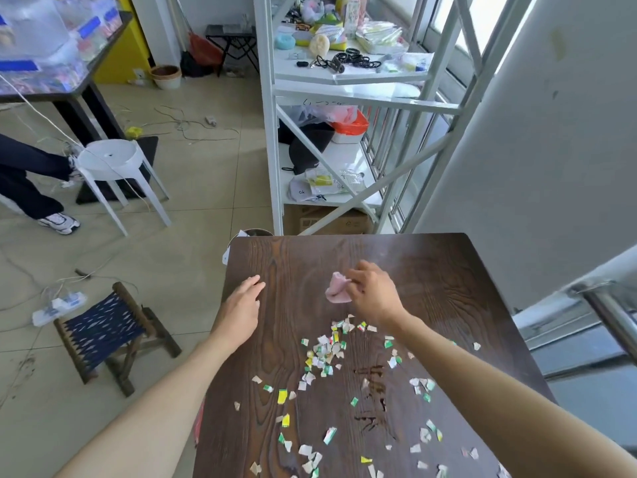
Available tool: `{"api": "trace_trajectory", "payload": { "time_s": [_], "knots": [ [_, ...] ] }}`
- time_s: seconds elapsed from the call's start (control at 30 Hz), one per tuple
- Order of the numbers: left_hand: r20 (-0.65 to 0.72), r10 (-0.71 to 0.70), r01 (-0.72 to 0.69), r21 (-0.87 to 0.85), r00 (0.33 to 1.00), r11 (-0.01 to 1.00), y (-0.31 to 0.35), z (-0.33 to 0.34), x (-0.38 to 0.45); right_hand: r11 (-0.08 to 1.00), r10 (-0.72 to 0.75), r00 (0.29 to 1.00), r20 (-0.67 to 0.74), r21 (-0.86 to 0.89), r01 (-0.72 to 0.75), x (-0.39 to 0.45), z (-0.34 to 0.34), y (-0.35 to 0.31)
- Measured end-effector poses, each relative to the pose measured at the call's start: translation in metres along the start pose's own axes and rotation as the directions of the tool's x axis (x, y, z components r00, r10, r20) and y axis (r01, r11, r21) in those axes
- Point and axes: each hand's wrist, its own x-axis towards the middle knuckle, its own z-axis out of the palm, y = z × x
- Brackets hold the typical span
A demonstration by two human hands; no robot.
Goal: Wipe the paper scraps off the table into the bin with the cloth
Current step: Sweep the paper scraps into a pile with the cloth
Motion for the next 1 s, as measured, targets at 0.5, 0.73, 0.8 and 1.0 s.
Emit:
{"api": "trace_trajectory", "payload": {
  "time_s": [0.5,0.73,0.8,1.0],
  "knots": [
    [0.052,0.195,-0.194,-0.019,0.979,0.981,0.053,0.043,0.009,1.000,0.002,1.000,0.022,0.011,-0.002,-0.097,0.061,-0.023],
    [0.077,0.159,-0.158,-0.008,0.984,0.987,0.057,0.040,0.011,0.999,0.024,0.998,-0.053,0.048,-0.021,-0.091,0.009,0.013],
    [0.065,0.144,-0.143,-0.026,0.987,0.989,0.060,0.042,0.009,0.991,0.135,0.982,-0.135,-0.003,-0.137,-0.085,-0.014,0.049],
    [0.075,0.142,-0.141,-0.022,0.987,0.990,0.061,0.047,0.011,0.842,0.492,0.817,-0.301,-0.073,-0.535,-0.094,-0.060,0.146]
  ]
}}
